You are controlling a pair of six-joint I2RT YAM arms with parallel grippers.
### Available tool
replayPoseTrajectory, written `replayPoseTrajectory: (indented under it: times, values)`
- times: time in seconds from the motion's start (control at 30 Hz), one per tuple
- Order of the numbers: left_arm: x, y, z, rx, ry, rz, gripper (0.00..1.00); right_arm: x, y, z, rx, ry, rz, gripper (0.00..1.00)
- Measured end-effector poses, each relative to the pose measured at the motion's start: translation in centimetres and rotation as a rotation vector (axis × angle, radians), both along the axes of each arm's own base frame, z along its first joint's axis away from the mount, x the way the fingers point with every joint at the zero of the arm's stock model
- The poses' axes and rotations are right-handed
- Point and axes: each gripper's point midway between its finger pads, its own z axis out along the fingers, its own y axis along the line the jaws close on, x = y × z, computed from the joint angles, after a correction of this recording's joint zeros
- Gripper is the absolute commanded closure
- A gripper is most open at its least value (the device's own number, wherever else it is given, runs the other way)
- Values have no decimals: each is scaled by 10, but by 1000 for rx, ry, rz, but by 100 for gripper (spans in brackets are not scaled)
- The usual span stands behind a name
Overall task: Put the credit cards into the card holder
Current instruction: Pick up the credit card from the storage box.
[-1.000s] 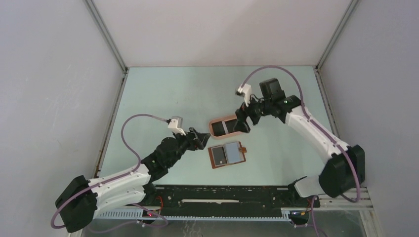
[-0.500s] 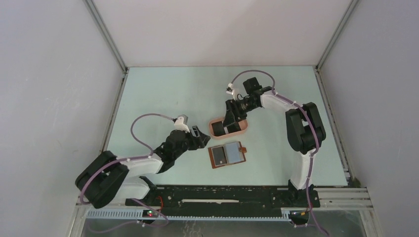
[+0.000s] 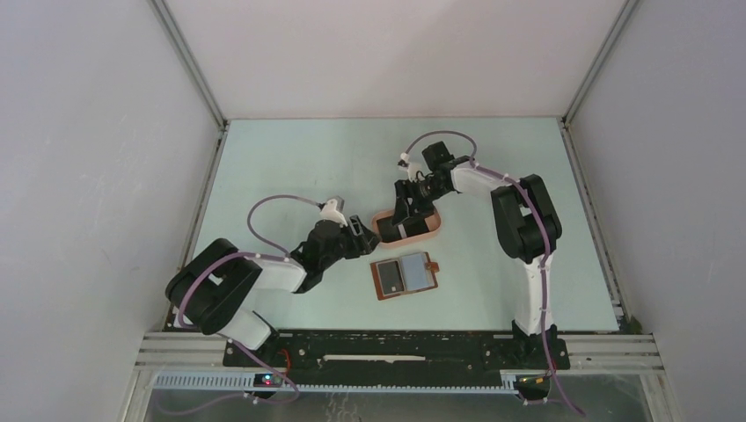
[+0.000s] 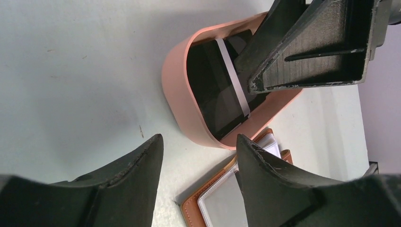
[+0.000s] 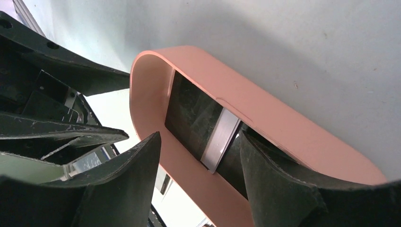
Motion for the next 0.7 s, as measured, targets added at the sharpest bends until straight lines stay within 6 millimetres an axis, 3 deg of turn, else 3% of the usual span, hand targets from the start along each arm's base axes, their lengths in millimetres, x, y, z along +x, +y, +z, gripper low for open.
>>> replayPoseTrajectory:
  times: [0.4,0.7]
  values:
    - [6,-10,-7,-21,27,-23,61,-2,15,-2,-15,8,-20,27]
    - [4,-15,-5,-49,29,-44,69,-8,25,1,66,56,-32,28]
